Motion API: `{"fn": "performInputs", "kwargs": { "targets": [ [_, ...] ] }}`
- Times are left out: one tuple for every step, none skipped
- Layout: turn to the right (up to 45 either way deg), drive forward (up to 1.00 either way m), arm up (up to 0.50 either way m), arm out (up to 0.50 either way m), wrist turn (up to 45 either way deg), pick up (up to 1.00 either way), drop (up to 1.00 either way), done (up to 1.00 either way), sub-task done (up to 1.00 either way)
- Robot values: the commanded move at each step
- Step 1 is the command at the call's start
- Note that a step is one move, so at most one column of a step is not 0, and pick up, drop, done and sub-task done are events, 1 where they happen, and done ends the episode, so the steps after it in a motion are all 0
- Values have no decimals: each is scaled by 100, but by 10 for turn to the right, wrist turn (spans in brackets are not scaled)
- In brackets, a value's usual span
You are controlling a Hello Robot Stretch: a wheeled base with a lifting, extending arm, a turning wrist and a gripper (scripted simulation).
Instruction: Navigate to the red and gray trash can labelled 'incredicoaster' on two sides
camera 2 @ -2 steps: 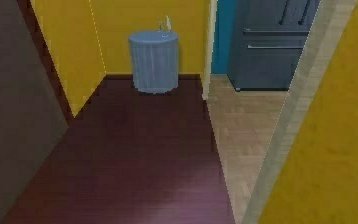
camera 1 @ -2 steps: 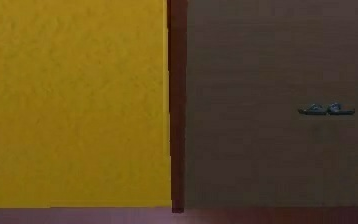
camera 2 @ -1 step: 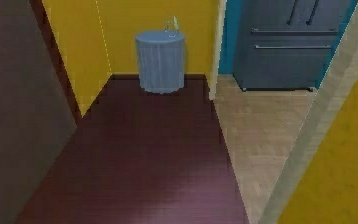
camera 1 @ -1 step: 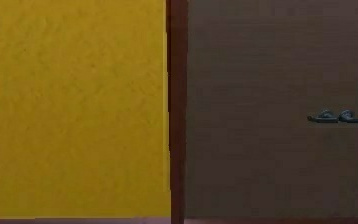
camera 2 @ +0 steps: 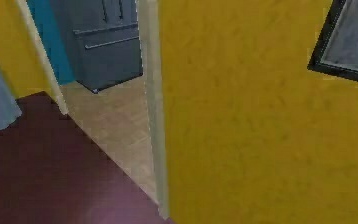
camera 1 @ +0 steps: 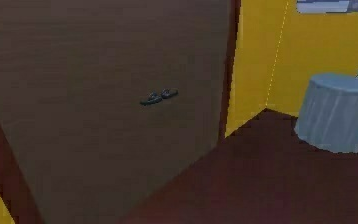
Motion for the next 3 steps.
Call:
{"fn": "performInputs", "kwargs": {
  "targets": [
    [300, 0, 0, 0, 0, 0, 0, 0, 0],
    [0, 90, 0, 0, 0, 0, 0, 0, 0],
    [450, 0, 0, 0, 0, 0, 0, 0, 0]
  ]
}}
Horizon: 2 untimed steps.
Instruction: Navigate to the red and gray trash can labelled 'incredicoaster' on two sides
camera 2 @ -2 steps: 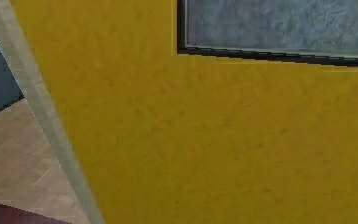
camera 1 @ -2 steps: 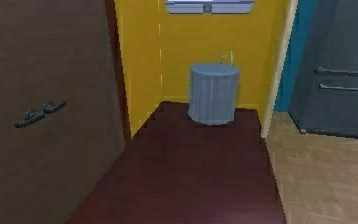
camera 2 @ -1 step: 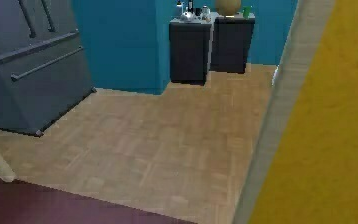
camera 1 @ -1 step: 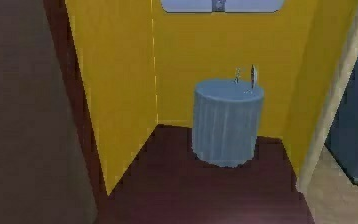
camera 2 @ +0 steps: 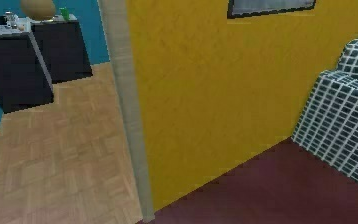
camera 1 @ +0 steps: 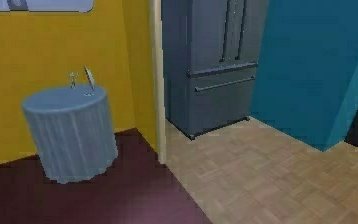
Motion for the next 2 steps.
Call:
{"fn": "performInputs", "kwargs": {
  "targets": [
    [180, 0, 0, 0, 0, 0, 0, 0, 0],
    [0, 65, 0, 0, 0, 0, 0, 0, 0]
  ]
}}
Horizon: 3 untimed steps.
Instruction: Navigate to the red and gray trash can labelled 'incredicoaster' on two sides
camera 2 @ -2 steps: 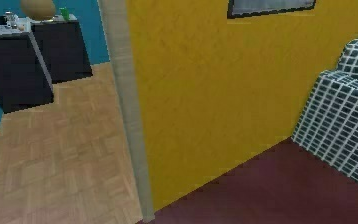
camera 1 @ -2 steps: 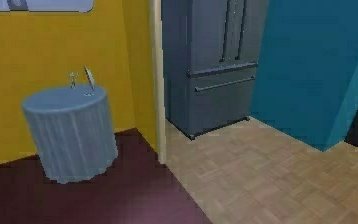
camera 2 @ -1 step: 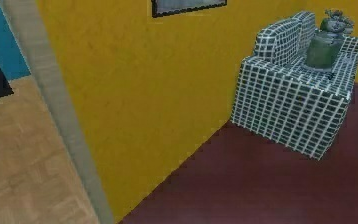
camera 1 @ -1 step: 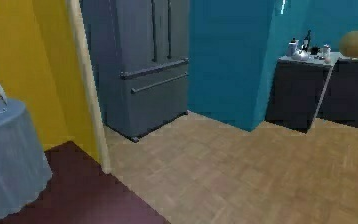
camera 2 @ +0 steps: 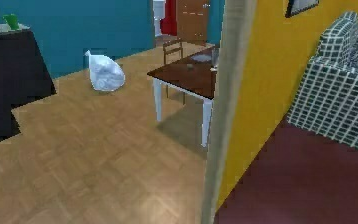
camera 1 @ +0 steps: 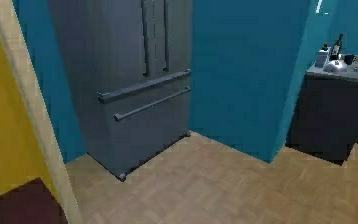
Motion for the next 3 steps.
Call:
{"fn": "performInputs", "kwargs": {
  "targets": [
    [390, 0, 0, 0, 0, 0, 0, 0, 0],
    [0, 50, 0, 0, 0, 0, 0, 0, 0],
    [450, 0, 0, 0, 0, 0, 0, 0, 0]
  ]
}}
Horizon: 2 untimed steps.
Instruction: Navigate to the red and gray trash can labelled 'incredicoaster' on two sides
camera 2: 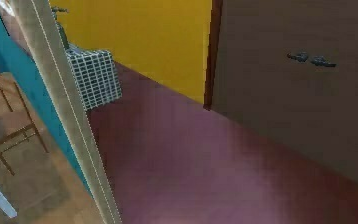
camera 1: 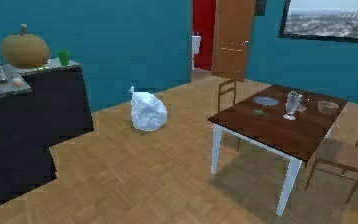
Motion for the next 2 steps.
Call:
{"fn": "performInputs", "kwargs": {
  "targets": [
    [180, 0, 0, 0, 0, 0, 0, 0, 0],
    [0, 35, 0, 0, 0, 0, 0, 0, 0]
  ]
}}
